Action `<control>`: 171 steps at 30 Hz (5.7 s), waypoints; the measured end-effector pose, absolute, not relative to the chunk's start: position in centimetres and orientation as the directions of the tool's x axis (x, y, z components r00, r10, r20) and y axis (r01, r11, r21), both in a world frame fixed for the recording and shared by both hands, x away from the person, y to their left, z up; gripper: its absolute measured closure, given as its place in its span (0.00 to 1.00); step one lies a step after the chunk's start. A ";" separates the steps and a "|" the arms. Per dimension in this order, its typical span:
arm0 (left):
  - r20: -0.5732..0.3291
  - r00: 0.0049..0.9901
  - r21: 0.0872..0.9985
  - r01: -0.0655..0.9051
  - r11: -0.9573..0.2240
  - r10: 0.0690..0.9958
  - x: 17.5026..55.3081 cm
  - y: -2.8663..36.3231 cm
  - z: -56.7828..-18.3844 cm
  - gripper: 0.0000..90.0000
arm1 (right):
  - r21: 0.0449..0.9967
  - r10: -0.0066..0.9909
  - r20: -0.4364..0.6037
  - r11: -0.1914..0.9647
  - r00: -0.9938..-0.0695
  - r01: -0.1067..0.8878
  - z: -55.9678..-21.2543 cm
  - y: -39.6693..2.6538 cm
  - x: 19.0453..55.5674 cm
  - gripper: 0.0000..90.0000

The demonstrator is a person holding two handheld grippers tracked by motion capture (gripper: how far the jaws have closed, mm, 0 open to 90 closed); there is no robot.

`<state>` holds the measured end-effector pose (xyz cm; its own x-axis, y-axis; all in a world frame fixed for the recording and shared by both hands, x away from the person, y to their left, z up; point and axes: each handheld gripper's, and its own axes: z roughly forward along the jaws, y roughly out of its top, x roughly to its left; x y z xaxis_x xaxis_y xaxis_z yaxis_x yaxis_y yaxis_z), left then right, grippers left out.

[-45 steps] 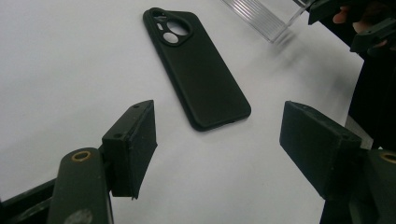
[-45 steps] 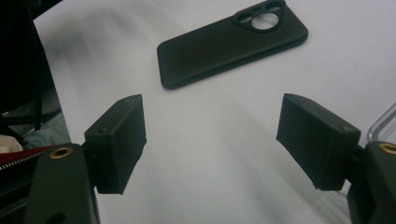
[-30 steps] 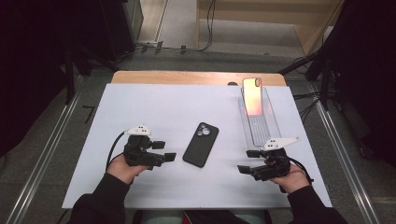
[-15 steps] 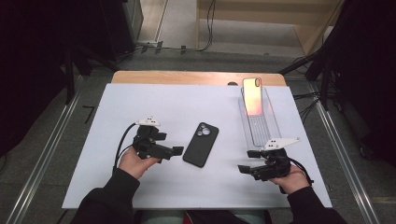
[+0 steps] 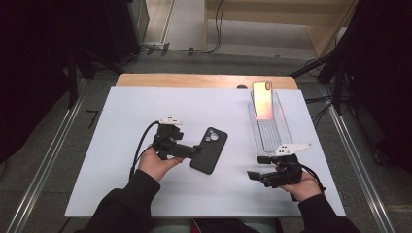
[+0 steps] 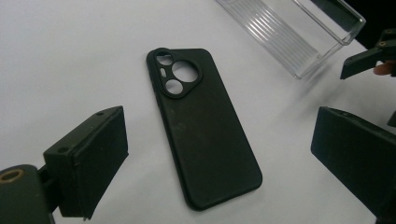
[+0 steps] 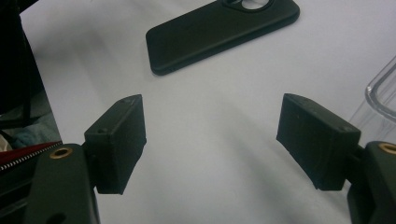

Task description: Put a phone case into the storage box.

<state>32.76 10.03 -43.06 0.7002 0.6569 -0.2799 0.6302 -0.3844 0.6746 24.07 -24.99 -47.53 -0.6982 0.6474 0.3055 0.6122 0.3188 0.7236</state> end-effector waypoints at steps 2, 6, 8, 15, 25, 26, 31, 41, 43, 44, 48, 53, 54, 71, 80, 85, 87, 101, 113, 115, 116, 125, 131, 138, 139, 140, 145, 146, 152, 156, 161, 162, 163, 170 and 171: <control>-0.271 0.696 0.675 0.630 -0.384 0.665 32.8 9.6 -43.1 0.05 | 0.724 0.647 0.306 0.318 -0.698 0.612 -47.5 -25.0 24.1 0.24; -0.247 0.697 0.677 0.622 -0.395 0.673 32.9 9.0 -43.2 0.05 | 0.727 0.649 0.304 0.316 -0.698 0.610 -47.5 -25.1 24.1 0.24; -0.239 0.693 0.676 0.622 -0.396 0.680 33.0 8.5 -43.2 0.05 | 0.726 0.652 0.304 0.314 -0.695 0.612 -47.5 -25.1 24.1 0.24; -0.210 0.683 0.681 0.616 -0.397 0.699 33.1 7.1 -43.5 0.07 | 0.724 0.654 0.302 0.316 -0.694 0.613 -47.5 -25.0 24.2 0.24; -0.177 0.660 0.674 0.622 -0.399 0.730 33.4 5.3 -44.4 0.07 | 0.723 0.651 0.299 0.322 -0.697 0.611 -47.6 -24.8 24.2 0.24; -0.172 0.655 0.674 0.623 -0.397 0.736 33.4 5.1 -44.5 0.07 | 0.722 0.651 0.300 0.322 -0.697 0.612 -47.6 -24.8 24.2 0.24; -0.158 0.646 0.673 0.624 -0.398 0.747 33.5 4.8 -44.8 0.07 | 0.722 0.650 0.300 0.323 -0.698 0.612 -47.6 -24.7 24.2 0.24; -0.133 0.638 0.660 0.628 -0.413 0.758 33.6 4.3 -45.5 0.07 | 0.722 0.652 0.300 0.322 -0.696 0.613 -47.6 -24.8 24.2 0.24; -0.129 0.637 0.659 0.628 -0.415 0.760 33.6 4.1 -45.7 0.07 | 0.721 0.653 0.300 0.322 -0.696 0.613 -47.6 -24.8 24.2 0.24; -0.125 0.641 0.655 0.627 -0.422 0.758 33.6 4.1 -45.7 0.07 | 0.721 0.653 0.300 0.322 -0.695 0.613 -47.6 -24.8 24.2 0.24; -0.123 0.633 0.651 0.632 -0.419 0.764 33.6 3.9 -46.1 0.07 | 0.723 0.654 0.300 0.319 -0.694 0.613 -47.6 -24.9 24.2 0.24; -0.121 0.634 0.647 0.634 -0.424 0.764 33.5 3.6 -46.3 0.07 | 0.722 0.656 0.303 0.315 -0.691 0.616 -47.6 -24.9 24.3 0.24; -0.115 0.633 0.644 0.634 -0.428 0.766 33.5 3.6 -46.4 0.07 | 0.721 0.657 0.303 0.316 -0.690 0.617 -47.6 -24.9 24.3 0.24; -0.093 0.625 0.618 0.646 -0.448 0.775 33.3 3.1 -48.3 0.07 | 0.709 0.662 0.304 0.323 -0.685 0.627 -47.8 -25.0 24.3 0.24; -0.057 0.627 0.595 0.647 -0.478 0.777 33.1 2.5 -49.2 0.07 | 0.708 0.669 0.303 0.318 -0.678 0.631 -47.8 -25.1 24.3 0.24; -0.051 0.623 0.588 0.651 -0.480 0.781 33.2 2.6 -49.5 0.07 | 0.706 0.669 0.300 0.324 -0.680 0.630 -47.8 -25.1 24.3 0.24; -0.053 0.618 0.586 0.655 -0.477 0.784 33.1 2.5 -49.7 0.07 | 0.706 0.670 0.299 0.324 -0.680 0.629 -47.8 -25.1 24.3 0.24; -0.027 0.617 0.593 0.643 -0.484 0.786 32.7 2.0 -50.4 0.07 | 0.699 0.676 0.301 0.323 -0.672 0.638 -47.8 -25.0 24.3 0.24; 0.027 0.609 0.607 0.620 -0.497 0.793 32.2 1.5 -50.7 0.09 | 0.696 0.678 0.293 0.332 -0.674 0.637 -47.8 -25.0 24.4 0.24; 0.026 0.605 0.616 0.617 -0.490 0.795 32.1 1.6 -50.8 0.11 | 0.696 0.679 0.292 0.332 -0.674 0.637 -47.8 -25.0 24.4 0.24; 0.026 0.604 0.617 0.617 -0.488 0.796 32.0 1.6 -50.8 0.11 | 0.696 0.679 0.293 0.331 -0.673 0.637 -47.8 -25.0 24.4 0.24; -0.004 0.597 0.618 0.632 -0.467 0.802 32.2 1.9 -50.6 0.14 | 0.698 0.680 0.293 0.329 -0.672 0.636 -47.8 -25.1 24.4 0.24; -0.023 0.592 0.622 0.639 -0.452 0.805 32.2 2.2 -50.5 0.16 | 0.697 0.684 0.295 0.323 -0.667 0.640 -47.9 -25.3 24.4 0.24; -0.043 0.592 0.614 0.651 -0.447 0.805 32.4 2.5 -50.3 0.17 | 0.698 0.686 0.292 0.323 -0.666 0.639 -47.9 -25.4 24.4 0.24; -0.040 0.594 0.610 0.651 -0.452 0.803 32.4 2.5 -50.2 0.17 | 0.699 0.686 0.292 0.323 -0.667 0.638 -47.9 -25.4 24.4 0.24; -0.047 0.593 0.609 0.655 -0.447 0.804 32.4 2.5 -50.2 0.17 | 0.700 0.685 0.291 0.323 -0.667 0.637 -47.9 -25.4 24.4 0.24; -0.047 0.600 0.602 0.655 -0.457 0.799 32.5 2.6 -50.1 0.18 | 0.701 0.684 0.291 0.323 -0.668 0.636 -47.9 -25.5 24.5 0.24; -0.047 0.602 0.601 0.654 -0.459 0.797 32.5 2.6 -50.1 0.18 | 0.702 0.684 0.290 0.324 -0.670 0.634 -47.9 -25.5 24.5 0.24; -0.056 0.605 0.607 0.652 -0.454 0.794 32.5 2.8 -49.7 0.18 | 0.703 0.684 0.289 0.323 -0.670 0.633 -47.9 -25.5 24.4 0.24; -0.071 0.613 0.612 0.650 -0.451 0.787 32.6 2.9 -49.1 0.18 | 0.703 0.684 0.291 0.322 -0.669 0.634 -47.8 -25.5 24.4 0.24; -0.085 0.620 0.620 0.645 -0.446 0.780 32.6 3.0 -48.5 0.19 | 0.704 0.683 0.289 0.323 -0.671 0.632 -47.8 -25.5 24.4 0.24; -0.084 0.624 0.618 0.644 -0.451 0.777 32.6 3.1 -48.4 0.19 | 0.704 0.683 0.291 0.321 -0.670 0.633 -47.8 -25.5 24.4 0.24; -0.088 0.625 0.622 0.642 -0.447 0.775 32.6 3.1 -48.2 0.19 | 0.706 0.683 0.290 0.321 -0.670 0.632 -47.8 -25.5 24.4 0.24; -0.109 0.632 0.640 0.635 -0.432 0.767 32.7 3.5 -47.1 0.19 | 0.710 0.685 0.283 0.322 -0.672 0.627 -47.8 -25.5 24.4 0.24; -0.117 0.635 0.641 0.636 -0.430 0.764 32.7 3.5 -47.0 0.19 | 0.714 0.683 0.277 0.324 -0.675 0.621 -47.8 -25.5 24.4 0.24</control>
<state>32.69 3.54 -46.97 0.6348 0.7637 -0.1172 0.6357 -0.4301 0.6410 24.37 -25.46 -47.80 -0.6755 0.6832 0.2774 0.6210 0.3243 0.7136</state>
